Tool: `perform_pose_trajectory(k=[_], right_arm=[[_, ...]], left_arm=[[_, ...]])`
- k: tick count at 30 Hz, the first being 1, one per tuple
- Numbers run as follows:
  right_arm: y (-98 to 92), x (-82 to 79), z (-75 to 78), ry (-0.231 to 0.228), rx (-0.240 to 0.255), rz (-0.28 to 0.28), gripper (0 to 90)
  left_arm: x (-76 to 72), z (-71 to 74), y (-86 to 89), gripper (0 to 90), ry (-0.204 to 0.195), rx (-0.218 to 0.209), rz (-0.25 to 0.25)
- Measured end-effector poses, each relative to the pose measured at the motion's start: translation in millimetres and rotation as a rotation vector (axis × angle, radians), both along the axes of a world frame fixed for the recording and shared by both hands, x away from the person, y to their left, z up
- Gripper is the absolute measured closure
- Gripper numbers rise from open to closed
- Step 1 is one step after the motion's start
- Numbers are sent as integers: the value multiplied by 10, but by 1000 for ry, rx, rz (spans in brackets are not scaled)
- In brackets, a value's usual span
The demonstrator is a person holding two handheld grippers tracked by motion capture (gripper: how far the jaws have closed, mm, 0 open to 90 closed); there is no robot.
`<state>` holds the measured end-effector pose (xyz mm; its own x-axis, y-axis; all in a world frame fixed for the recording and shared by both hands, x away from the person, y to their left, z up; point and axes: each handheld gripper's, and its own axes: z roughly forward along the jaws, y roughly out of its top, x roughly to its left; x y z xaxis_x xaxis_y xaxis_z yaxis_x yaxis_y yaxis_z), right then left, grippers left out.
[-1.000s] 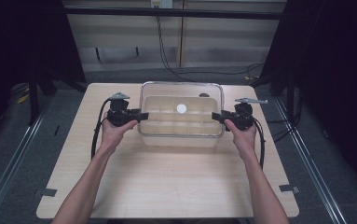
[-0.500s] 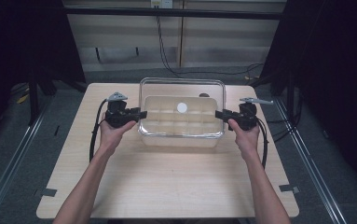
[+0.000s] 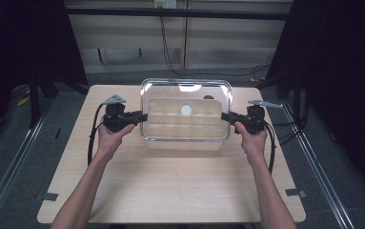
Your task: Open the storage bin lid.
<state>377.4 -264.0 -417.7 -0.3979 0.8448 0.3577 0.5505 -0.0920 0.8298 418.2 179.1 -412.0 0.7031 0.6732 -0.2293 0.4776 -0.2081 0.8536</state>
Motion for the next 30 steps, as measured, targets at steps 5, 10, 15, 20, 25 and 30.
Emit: perform_pose_trajectory(k=[5,10,15,20,25,30], right_arm=[[13,-44,32,-13,-4,9,654],[-5,-84,51,-21,-3,15,666],[-10,-112,67,-33,-7,15,676],[-15,-152,78,-39,8,13,689],[-22,-212,85,-58,30,21,709],[-6,-245,128,-67,20,27,712]], left_arm=[[-43,43,27,703,-17,-8,3],[-75,72,24,714,-30,-4,0],[-98,73,23,720,-32,-7,5],[-126,89,31,729,-48,1,5],[-147,100,65,749,-52,-6,-2],[-165,105,72,750,-54,-3,5]])
